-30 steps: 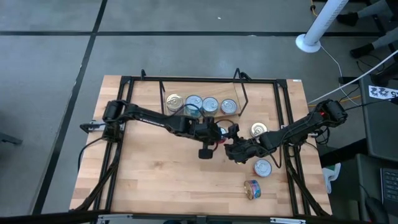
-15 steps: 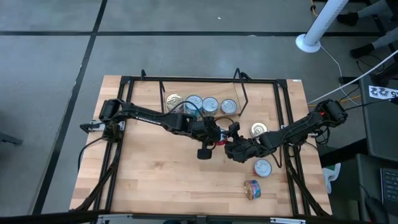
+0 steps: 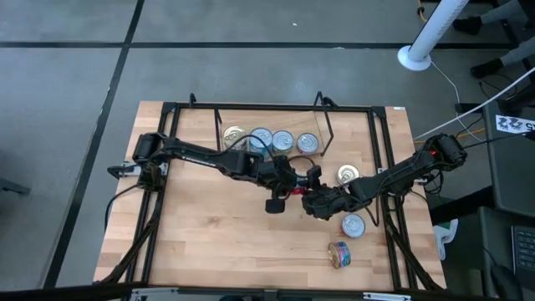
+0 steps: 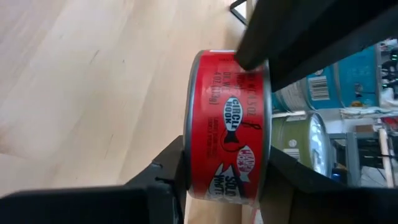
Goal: Stack canned seafood by type on shelf
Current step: Stack the top red tuna can on top of the other red tuna can on the shelf
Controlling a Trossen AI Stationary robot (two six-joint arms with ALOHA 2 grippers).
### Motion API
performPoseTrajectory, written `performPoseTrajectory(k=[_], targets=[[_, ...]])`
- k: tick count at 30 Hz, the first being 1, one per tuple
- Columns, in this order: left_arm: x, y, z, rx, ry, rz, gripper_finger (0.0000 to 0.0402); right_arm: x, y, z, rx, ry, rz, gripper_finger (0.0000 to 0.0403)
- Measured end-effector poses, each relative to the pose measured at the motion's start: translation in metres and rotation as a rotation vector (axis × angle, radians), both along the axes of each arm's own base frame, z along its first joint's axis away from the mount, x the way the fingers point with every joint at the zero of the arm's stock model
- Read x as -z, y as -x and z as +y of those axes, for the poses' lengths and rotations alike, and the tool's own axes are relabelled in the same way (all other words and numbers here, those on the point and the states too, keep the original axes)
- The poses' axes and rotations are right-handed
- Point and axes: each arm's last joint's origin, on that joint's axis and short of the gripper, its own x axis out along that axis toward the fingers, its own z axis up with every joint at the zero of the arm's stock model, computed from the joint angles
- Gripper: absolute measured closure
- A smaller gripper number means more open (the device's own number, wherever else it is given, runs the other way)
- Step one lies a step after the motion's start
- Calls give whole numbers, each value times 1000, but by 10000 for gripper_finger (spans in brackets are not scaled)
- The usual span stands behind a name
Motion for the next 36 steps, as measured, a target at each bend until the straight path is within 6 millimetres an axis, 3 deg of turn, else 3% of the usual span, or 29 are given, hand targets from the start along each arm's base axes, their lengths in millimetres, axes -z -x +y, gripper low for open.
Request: performPoseTrajectory(k=[8, 17, 29, 36], targets=[[-30, 25, 1, 29, -20, 30, 273, -8, 1, -3, 52, 118, 42, 262], [-68, 50, 4, 15, -17, -32, 266, -15, -1, -33, 168, 205, 154, 265], [-72, 53, 4, 13, -18, -36, 270, -13, -4, -87, 302, 215, 262, 266], [-72, 53, 4, 12, -19, -36, 270, -11, -4, -115, 353, 133, 286, 264]])
